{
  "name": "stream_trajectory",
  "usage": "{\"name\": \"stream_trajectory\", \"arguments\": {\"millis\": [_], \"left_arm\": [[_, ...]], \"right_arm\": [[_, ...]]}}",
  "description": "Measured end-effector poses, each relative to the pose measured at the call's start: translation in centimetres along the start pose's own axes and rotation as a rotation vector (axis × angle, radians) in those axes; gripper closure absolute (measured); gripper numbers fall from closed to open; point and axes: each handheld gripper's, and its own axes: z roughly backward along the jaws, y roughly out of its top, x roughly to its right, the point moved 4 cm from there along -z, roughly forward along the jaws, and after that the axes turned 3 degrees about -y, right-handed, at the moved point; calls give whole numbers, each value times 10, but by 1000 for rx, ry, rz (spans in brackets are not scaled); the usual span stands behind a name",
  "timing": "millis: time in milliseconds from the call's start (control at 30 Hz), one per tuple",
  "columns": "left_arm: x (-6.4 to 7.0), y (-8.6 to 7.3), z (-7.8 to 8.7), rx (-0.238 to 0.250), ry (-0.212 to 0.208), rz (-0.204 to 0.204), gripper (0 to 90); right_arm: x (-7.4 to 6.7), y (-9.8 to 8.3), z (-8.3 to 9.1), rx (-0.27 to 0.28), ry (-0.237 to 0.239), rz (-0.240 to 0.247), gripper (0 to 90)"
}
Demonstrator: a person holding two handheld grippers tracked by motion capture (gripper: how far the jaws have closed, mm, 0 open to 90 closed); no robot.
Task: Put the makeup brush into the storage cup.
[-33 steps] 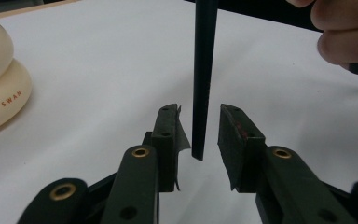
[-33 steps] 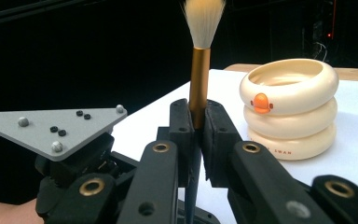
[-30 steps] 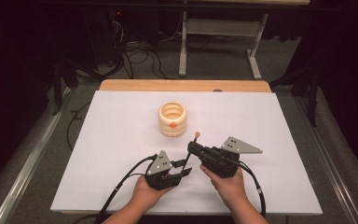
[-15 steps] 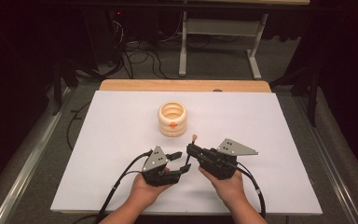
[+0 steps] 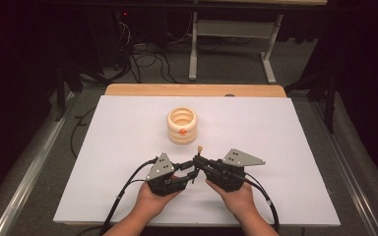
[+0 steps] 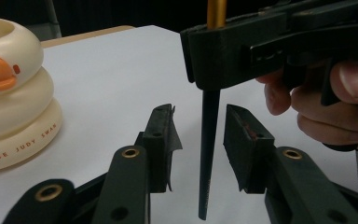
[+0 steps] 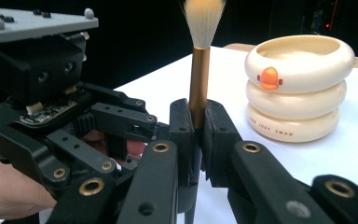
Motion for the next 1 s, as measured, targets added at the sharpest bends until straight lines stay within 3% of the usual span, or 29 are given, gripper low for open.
{"name": "stream_trajectory", "arguments": {"millis": [667,1000], "left_arm": [[2,0,2,7,-9,-20,822],[3,1,3,3,-2,-29,830]], "right_arm": [[-4,-2,-4,-9,5,17,858],[-5,-2,-4,-7,3,22,851]]}}
